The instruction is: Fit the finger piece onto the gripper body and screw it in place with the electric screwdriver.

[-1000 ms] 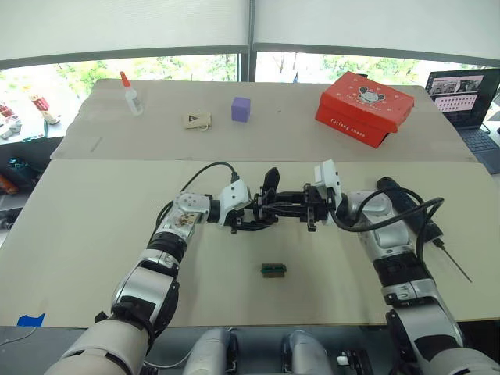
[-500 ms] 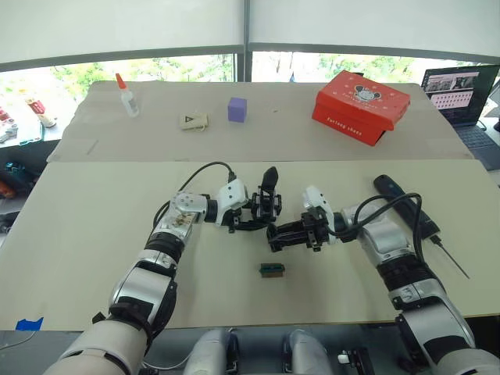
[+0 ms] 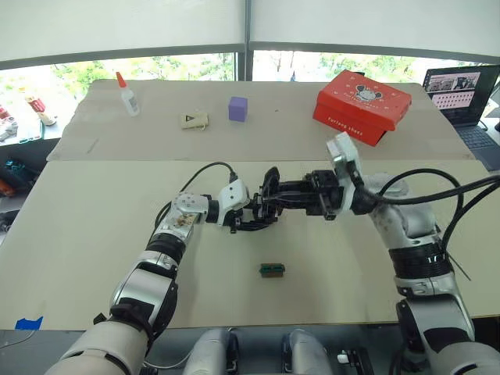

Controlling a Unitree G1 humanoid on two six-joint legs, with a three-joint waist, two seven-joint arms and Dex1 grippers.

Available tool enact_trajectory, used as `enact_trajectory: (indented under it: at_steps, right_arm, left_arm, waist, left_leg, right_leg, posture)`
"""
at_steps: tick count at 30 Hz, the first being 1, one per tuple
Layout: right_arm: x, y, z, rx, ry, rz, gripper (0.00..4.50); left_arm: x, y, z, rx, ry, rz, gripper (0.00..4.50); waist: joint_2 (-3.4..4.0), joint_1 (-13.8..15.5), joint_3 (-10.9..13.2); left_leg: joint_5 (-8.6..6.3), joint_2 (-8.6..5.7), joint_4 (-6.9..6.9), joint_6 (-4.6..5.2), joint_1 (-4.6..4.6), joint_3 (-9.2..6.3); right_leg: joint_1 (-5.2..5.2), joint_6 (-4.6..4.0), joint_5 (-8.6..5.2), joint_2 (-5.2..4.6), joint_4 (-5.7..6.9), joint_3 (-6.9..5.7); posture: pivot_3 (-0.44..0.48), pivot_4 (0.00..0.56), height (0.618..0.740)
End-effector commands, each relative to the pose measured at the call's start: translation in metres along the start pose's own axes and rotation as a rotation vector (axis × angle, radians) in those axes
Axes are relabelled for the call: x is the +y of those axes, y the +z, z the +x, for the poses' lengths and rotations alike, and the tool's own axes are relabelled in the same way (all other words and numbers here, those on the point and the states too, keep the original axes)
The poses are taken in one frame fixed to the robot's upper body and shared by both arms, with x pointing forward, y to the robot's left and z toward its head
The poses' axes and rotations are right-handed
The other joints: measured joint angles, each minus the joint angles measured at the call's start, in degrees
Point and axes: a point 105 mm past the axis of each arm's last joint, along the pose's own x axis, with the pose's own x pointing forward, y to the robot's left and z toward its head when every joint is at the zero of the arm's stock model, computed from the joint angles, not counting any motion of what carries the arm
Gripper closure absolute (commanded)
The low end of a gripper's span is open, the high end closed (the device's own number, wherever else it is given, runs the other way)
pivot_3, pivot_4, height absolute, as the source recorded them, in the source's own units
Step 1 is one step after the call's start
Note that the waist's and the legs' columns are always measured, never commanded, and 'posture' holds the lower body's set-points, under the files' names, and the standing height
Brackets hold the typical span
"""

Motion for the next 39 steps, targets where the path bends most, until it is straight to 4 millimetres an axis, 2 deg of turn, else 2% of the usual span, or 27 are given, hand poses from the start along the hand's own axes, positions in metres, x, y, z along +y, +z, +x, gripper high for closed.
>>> enact_trajectory:
  at_steps: [1,9,17,28,34,39]
  right_arm:
    - [-0.011,-0.015,0.001,0.053,-0.051,-0.096,4.15]
    - [-0.017,-0.038,0.003,0.089,-0.074,-0.125,4.15]
    - [-0.022,-0.047,-0.003,0.123,-0.094,-0.117,4.15]
    - [-0.026,-0.054,-0.01,0.137,-0.126,-0.074,4.15]
    - [-0.027,-0.044,-0.012,0.109,-0.125,-0.082,4.15]
    - [-0.026,-0.045,-0.013,0.12,-0.121,-0.092,4.15]
  left_arm:
    - [0.002,0.007,0.002,-0.011,-0.004,0.018,2.23]
    - [0.001,0.006,0.002,-0.01,-0.006,0.018,2.23]
    - [0.001,0.006,0.001,-0.01,-0.006,0.018,2.23]
    - [0.001,0.005,0.0,-0.008,-0.006,0.018,2.23]
    - [0.002,0.005,-0.001,-0.004,-0.006,0.021,2.23]
    - [0.002,0.006,-0.001,-0.004,-0.006,0.021,2.23]
  waist:
    - [0.0,0.0,0.0]
    - [-0.01,0.0,0.0]
    - [0.0,0.0,0.0]
    - [0.0,0.0,0.0]
    - [0.0,0.0,0.0]
    - [0.0,0.0,0.0]
  left_leg:
    - [0.0,-0.02,0.0,0.0,0.0,0.01]
    - [0.0,-0.02,-0.01,0.0,-0.01,0.03]
    - [0.0,-0.03,-0.01,0.0,0.0,0.03]
    - [0.0,-0.03,-0.01,0.0,0.0,0.02]
    - [0.0,-0.02,-0.01,0.0,0.0,0.02]
    - [0.0,-0.02,-0.01,0.0,0.0,0.02]
  right_leg:
    - [0.0,0.0,0.0,0.0,0.01,0.0]
    - [-0.01,0.0,0.0,0.0,0.0,0.0]
    - [0.0,0.0,0.0,0.0,-0.01,0.0]
    - [0.01,0.0,0.0,0.0,-0.01,0.0]
    - [0.01,0.0,0.0,0.0,-0.01,0.0]
    - [0.01,0.0,0.0,0.0,-0.01,0.0]
  posture:
    - [0.0,0.15,0.74]
    - [0.0,0.15,0.74]
    - [0.0,0.15,0.74]
    - [0.0,0.15,0.74]
    - [0.0,0.15,0.74]
    - [0.0,0.15,0.74]
